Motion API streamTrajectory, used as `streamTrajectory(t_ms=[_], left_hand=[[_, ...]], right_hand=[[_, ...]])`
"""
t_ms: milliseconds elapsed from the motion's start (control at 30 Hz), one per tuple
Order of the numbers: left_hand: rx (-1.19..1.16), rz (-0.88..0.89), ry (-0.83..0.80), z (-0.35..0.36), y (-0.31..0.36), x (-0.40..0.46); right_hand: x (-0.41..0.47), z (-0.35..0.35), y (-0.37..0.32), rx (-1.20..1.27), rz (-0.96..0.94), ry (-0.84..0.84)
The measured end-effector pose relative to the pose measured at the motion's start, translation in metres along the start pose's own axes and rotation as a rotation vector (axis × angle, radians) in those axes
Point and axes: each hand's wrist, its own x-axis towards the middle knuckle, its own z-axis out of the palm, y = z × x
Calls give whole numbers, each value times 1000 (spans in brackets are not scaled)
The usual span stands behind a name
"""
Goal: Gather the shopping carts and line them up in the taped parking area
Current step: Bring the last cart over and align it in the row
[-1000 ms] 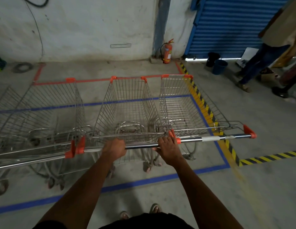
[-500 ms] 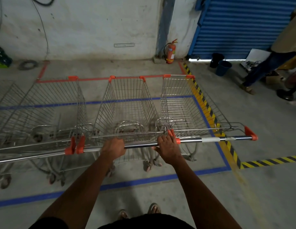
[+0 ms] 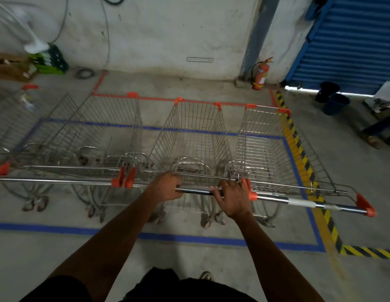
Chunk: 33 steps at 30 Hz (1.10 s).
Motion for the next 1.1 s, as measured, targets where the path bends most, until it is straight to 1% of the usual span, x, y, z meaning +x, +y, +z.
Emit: streamTrajectory(t_ms=[100,200,267,333,467,500,567,633,733,800,867,900,1000,1033,1100], left_hand=[[-22,14,46,-4,-14,-12],[-82,-23,69,-7,-38,-31],[21,-45,100,-11,-59,-46],[34,-48,175,-18,-87,-61],[-63,96,370,-30,-170,-101],[-79,89,385,-33,-193,-113],[-72,25,353,-37,-246,-142],[-39,-23,304,-39,-286,-162],[-34,-46,233,-46,-366,-191],[-17,-33,190,-52,-412,-201],[25,-36,111,-54,-449,-205],[44,-51,42,-55,-460,-205],[113,-121,-141,-54,-472,-201],[151,-140,-171,-54,-469,-201],[187,-182,-164,-52,-464,-200]], right_hand=[[13,2,-13,51,-39,42],[22,1,-37,68,-58,81],[25,5,-61,90,-81,101],[30,10,-92,116,-125,111],[47,28,-180,124,-221,113],[52,32,-206,124,-236,108],[62,38,-271,148,-270,119],[70,41,-317,170,-308,107],[87,53,-391,129,-312,92],[98,63,-426,106,-276,-9],[103,74,-446,135,-211,-132],[104,80,-451,142,-183,-169],[102,91,-459,105,-135,-206],[101,95,-459,104,-123,-209],[101,95,-463,109,-83,-217]])
